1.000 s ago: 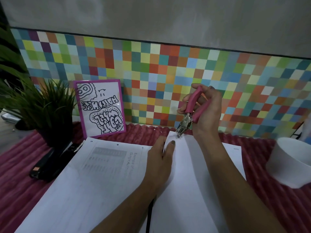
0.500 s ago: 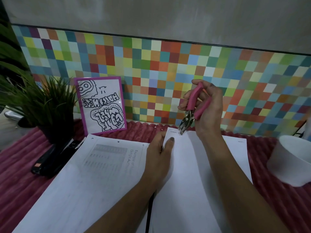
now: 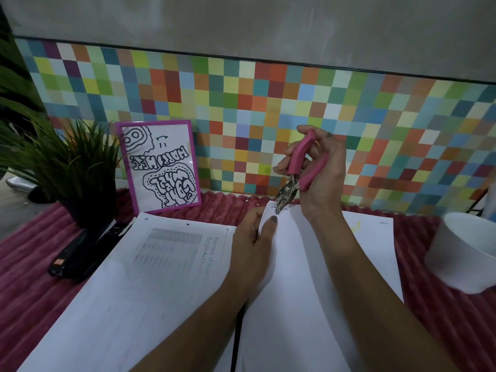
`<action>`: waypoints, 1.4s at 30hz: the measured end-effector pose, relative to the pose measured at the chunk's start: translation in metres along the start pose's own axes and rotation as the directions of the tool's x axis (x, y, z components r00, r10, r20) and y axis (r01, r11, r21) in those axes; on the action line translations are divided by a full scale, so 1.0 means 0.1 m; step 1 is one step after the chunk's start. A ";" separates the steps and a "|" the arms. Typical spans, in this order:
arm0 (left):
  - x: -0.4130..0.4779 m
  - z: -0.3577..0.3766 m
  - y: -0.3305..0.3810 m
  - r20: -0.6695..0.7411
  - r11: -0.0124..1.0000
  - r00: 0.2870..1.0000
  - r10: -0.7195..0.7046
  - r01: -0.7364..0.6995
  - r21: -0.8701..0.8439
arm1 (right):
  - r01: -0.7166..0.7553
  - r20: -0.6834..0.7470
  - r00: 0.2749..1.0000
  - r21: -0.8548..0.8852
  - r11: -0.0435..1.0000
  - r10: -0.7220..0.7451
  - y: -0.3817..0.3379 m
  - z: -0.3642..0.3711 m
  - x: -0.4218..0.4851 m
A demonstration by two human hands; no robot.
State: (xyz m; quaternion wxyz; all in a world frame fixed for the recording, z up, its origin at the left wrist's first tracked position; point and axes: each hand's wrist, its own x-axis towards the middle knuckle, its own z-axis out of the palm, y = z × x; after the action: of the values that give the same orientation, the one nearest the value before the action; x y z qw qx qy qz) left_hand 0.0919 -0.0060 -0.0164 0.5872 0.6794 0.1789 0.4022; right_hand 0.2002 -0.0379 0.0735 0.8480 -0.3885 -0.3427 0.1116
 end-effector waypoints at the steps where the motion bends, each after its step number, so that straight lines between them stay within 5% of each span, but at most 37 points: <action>1: 0.00 0.00 0.00 0.000 1.000 1.000 0.001 -0.001 -0.002 | 0.002 -0.001 1.000 0.000 1.000 -0.002 0.00 0.01 0.00; 27: 0.00 0.00 -0.04 0.018 0.994 0.996 -0.086 0.085 0.061 | 0.124 -0.108 0.985 -0.109 0.986 -0.136 0.03 0.11 -0.06; 42: -0.03 0.01 0.01 -0.003 0.989 0.996 -0.094 0.094 0.118 | 0.072 -0.190 0.977 -0.126 0.989 -0.095 0.05 0.08 -0.08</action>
State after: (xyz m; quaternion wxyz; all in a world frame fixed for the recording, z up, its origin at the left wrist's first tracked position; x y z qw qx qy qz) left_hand 0.0906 -0.0086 -0.0164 0.5645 0.7044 0.2333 0.3617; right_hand 0.1891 -0.0334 0.0698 0.8570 -0.4325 -0.2797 0.0167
